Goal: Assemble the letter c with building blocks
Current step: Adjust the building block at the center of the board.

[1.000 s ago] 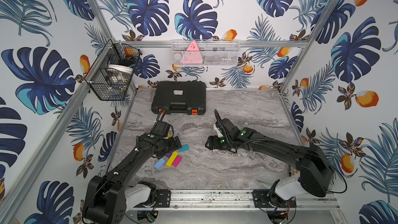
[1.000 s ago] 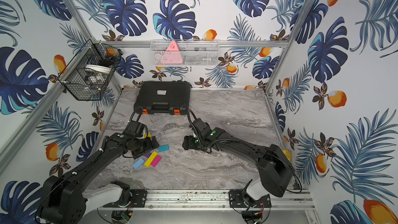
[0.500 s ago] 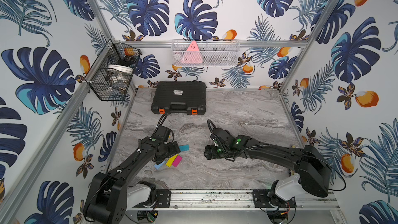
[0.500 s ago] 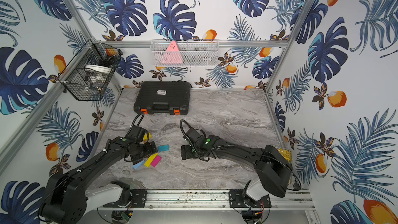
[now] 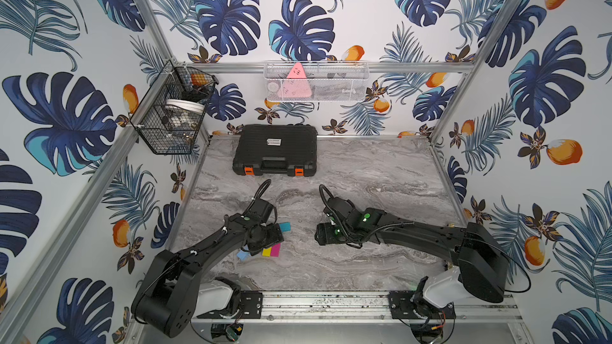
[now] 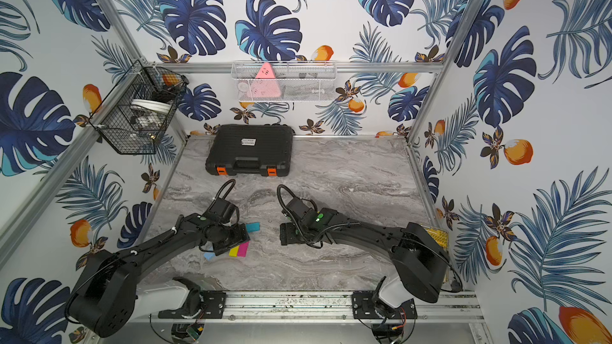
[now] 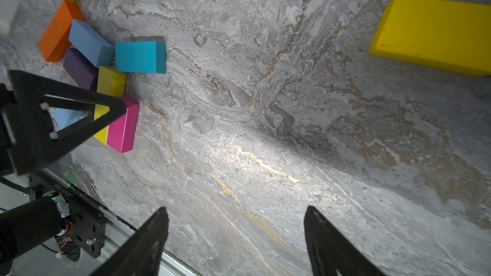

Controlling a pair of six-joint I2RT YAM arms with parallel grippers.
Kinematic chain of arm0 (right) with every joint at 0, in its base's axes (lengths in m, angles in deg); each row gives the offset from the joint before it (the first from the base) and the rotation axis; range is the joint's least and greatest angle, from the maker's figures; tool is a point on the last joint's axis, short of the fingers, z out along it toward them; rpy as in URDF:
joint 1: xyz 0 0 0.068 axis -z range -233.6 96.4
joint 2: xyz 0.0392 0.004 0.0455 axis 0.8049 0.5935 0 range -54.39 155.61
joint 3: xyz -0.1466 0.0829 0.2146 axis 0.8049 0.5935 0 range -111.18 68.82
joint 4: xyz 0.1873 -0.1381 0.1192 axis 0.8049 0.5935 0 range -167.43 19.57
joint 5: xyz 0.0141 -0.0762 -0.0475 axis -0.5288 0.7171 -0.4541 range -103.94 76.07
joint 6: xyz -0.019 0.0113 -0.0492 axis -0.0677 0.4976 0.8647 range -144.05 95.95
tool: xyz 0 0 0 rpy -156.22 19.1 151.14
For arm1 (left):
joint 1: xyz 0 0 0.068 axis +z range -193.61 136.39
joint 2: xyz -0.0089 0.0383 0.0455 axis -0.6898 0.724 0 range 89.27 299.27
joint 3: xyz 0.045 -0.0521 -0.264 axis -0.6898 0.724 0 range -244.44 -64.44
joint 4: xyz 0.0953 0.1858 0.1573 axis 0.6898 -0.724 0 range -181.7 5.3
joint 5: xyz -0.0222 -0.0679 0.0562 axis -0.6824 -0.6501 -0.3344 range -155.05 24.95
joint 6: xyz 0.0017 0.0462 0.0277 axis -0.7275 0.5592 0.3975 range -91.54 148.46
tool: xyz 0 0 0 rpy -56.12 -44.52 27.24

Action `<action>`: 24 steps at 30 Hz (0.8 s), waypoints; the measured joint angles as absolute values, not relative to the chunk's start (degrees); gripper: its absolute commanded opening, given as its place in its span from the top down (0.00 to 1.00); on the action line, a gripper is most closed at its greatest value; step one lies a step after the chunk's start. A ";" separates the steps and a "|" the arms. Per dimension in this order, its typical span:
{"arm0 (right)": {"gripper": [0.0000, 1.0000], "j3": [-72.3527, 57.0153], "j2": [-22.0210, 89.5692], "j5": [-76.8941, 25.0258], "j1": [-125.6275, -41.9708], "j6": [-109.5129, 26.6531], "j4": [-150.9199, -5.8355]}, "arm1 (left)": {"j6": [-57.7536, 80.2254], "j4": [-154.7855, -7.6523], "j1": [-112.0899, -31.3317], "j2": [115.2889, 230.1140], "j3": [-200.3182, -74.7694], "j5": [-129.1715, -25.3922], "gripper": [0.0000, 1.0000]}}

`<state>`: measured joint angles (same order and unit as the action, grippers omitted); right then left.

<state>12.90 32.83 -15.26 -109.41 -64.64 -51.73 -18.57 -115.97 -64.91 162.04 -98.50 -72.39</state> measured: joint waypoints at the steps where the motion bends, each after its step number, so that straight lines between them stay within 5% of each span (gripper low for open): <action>1: 0.18 12.84 32.87 -15.17 -109.41 -64.80 -51.71 | -18.90 -115.62 -66.07 162.64 -98.90 -72.08 0.17; 17: 0.18 12.97 33.07 -14.69 -109.41 -64.97 -51.78 | -19.57 -121.45 -70.18 162.46 -105.17 -60.21 0.16; 24: 0.18 12.97 33.09 -14.62 -109.43 -64.97 -51.80 | -19.68 -121.96 -70.20 167.09 -107.73 -58.27 0.25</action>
